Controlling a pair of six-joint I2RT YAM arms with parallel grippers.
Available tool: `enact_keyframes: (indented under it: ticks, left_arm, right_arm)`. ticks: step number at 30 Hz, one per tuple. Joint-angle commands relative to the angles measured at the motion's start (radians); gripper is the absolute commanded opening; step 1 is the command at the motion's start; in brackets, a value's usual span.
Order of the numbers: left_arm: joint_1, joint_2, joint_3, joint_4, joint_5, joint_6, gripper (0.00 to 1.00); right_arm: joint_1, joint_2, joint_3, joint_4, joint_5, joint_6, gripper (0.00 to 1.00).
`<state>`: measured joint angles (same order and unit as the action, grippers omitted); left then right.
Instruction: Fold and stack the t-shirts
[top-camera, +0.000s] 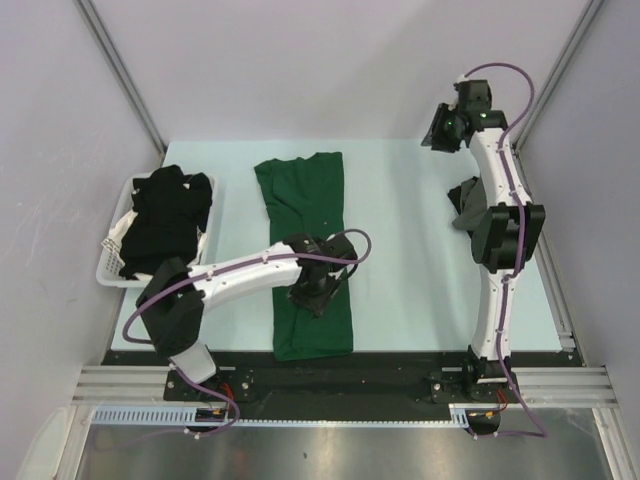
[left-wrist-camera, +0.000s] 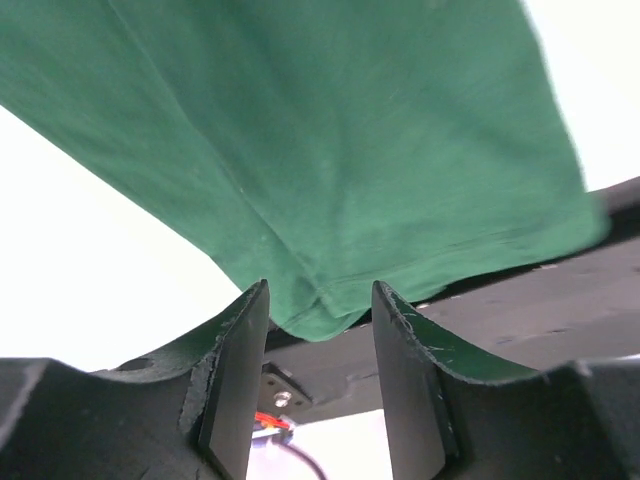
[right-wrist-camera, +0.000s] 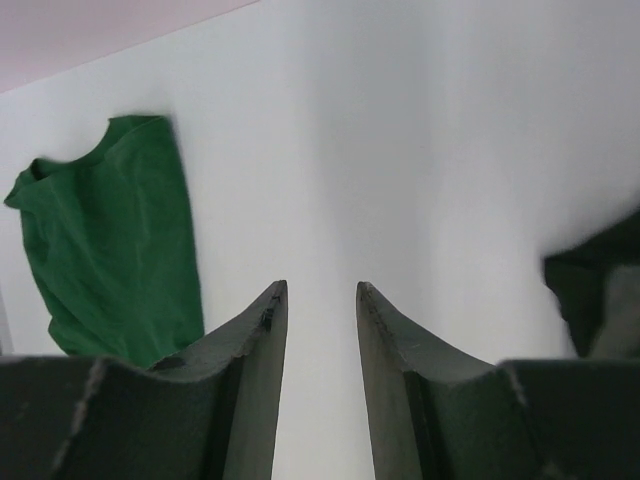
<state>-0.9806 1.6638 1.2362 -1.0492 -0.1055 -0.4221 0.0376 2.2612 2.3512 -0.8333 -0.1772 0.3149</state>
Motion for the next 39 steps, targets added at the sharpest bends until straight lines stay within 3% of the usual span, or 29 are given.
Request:
enact_keyframes:
  ticks: [1, 8, 12, 17, 25, 32, 39]
  left_arm:
    - [0.039, -0.067, 0.107, 0.008, -0.034, -0.026, 0.52]
    - [0.186, -0.099, 0.221, -0.057, -0.109, -0.079, 0.54]
    - [0.267, -0.156, 0.203, -0.048, -0.115, -0.087, 0.57]
    - [0.287, -0.162, 0.174, -0.057, -0.082, -0.075, 0.57]
    - [0.287, -0.272, -0.134, 0.018, 0.070, -0.162, 0.58]
    - [0.287, -0.420, -0.366, 0.066, 0.173, -0.192, 0.62]
    - [0.286, -0.490, -0.484, 0.173, 0.289, -0.181, 0.64]
  right_arm:
    - [0.061, 0.072, 0.049, 0.175, -0.097, 0.015, 0.39]
    - [0.128, 0.230, 0.108, 0.315, -0.234, 0.076, 0.39]
    - [0.166, 0.279, 0.112, 0.367, -0.274, 0.113, 0.39]
    - [0.185, 0.279, 0.103, 0.349, -0.323, 0.145, 0.38]
    - [0.208, -0.070, -0.182, 0.237, -0.199, -0.003, 0.40]
    - [0.216, -0.373, -0.553, 0.217, -0.030, -0.056, 0.40]
    - [0.222, -0.479, -0.578, 0.128, 0.005, -0.051, 0.41]
